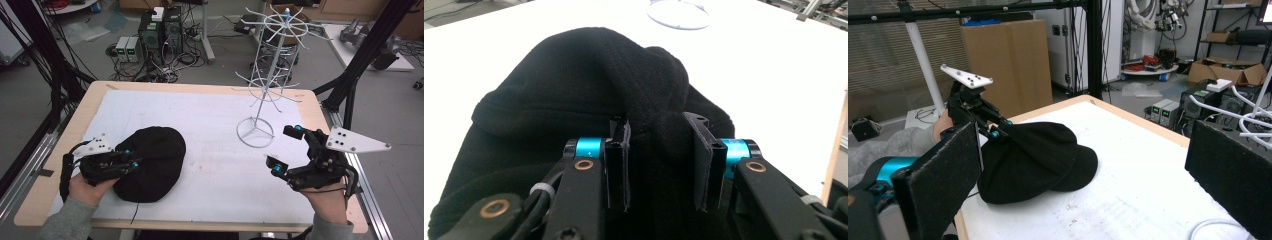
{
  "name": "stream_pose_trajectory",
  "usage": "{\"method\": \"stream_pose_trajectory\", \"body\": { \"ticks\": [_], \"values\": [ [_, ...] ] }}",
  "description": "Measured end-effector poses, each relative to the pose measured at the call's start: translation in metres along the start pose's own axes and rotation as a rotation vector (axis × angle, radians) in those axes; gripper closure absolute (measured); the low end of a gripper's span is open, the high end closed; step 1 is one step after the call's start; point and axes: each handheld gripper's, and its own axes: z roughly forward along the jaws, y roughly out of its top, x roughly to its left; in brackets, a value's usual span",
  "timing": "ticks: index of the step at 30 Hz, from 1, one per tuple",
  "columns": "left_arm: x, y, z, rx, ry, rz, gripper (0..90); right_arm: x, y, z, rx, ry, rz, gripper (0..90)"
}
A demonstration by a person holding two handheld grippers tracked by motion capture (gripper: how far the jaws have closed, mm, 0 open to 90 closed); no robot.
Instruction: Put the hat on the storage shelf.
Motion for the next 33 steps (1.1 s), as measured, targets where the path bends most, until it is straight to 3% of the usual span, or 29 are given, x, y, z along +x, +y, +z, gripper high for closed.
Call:
{"method": "stream_pose_trajectory", "body": {
  "ticks": [7,20,24,33],
  "values": [
    [-0.003,0.010,-0.009,-0.026,-0.008,-0.006,65.9,0.000,-0.001,0.003,0.010,0.003,0.003,0.8],
    [-0.006,0.029,-0.031,-0.075,-0.107,-0.005,66.2,0.001,-0.001,0.007,0.018,0.012,0.002,0.8],
    [-0.006,0.036,-0.035,-0.068,-0.132,0.006,66.2,0.000,-0.001,0.006,0.012,0.010,0.004,0.8],
    [-0.006,0.057,-0.051,-0.094,-0.137,0.026,66.2,0.000,-0.002,0.007,0.018,0.011,0.007,0.8]
  ]
}}
